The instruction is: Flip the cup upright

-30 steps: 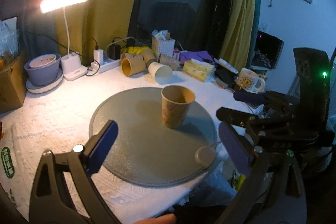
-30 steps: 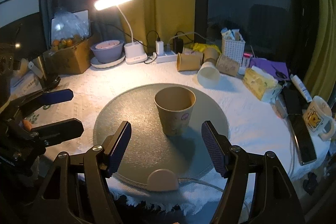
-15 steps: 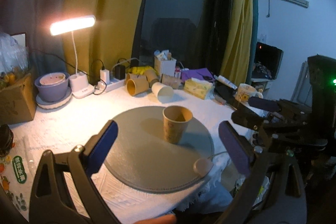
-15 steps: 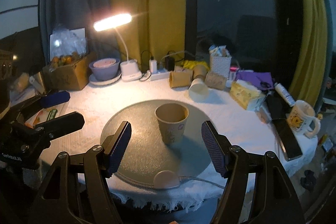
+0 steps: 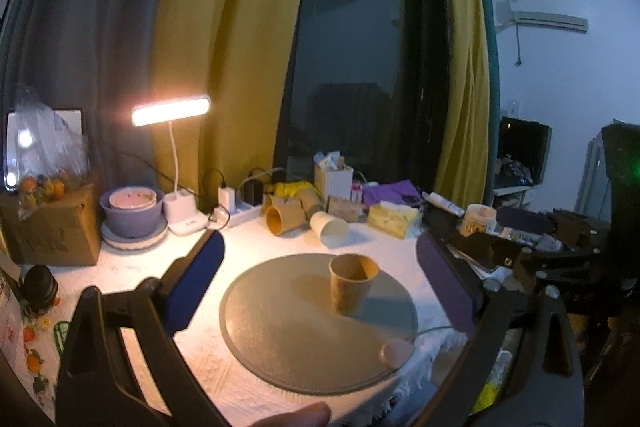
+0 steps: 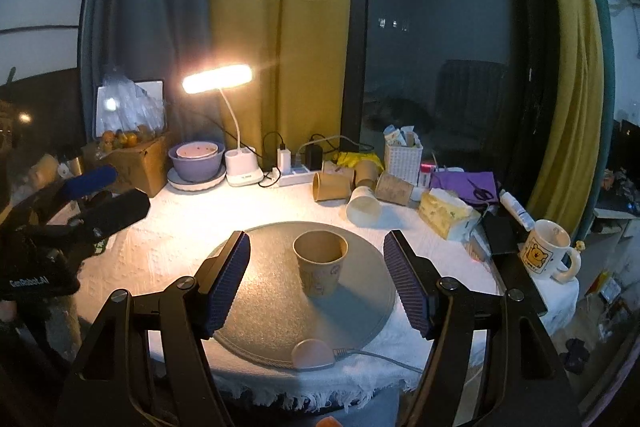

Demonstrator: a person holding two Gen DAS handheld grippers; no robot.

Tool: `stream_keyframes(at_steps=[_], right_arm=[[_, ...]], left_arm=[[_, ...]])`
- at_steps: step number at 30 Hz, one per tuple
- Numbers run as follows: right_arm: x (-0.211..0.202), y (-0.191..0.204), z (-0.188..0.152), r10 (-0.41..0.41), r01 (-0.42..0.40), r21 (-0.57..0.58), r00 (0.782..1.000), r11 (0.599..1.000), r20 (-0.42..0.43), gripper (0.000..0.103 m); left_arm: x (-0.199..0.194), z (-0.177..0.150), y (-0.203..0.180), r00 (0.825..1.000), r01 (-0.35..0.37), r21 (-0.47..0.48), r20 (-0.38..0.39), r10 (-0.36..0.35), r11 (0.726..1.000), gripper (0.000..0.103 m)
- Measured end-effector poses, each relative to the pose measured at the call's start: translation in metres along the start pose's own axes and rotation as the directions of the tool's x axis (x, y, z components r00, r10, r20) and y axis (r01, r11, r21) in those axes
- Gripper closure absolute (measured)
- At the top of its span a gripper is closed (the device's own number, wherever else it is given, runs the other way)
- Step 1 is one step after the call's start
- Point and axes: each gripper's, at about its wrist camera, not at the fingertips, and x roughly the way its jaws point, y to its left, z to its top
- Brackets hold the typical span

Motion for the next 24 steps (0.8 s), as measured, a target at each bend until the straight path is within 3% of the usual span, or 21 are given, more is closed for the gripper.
stream_keyframes(at_steps=[24], right_arm=[[-0.0039,0.0059,0.0015,-0.001,0.001,-0.005,1.0,1.0,0.005,0.031]], left_arm=[[-0.01,0.0021,-0.0014,1.0,-0.008,-0.007,0.022,0.008,1.0,0.005]])
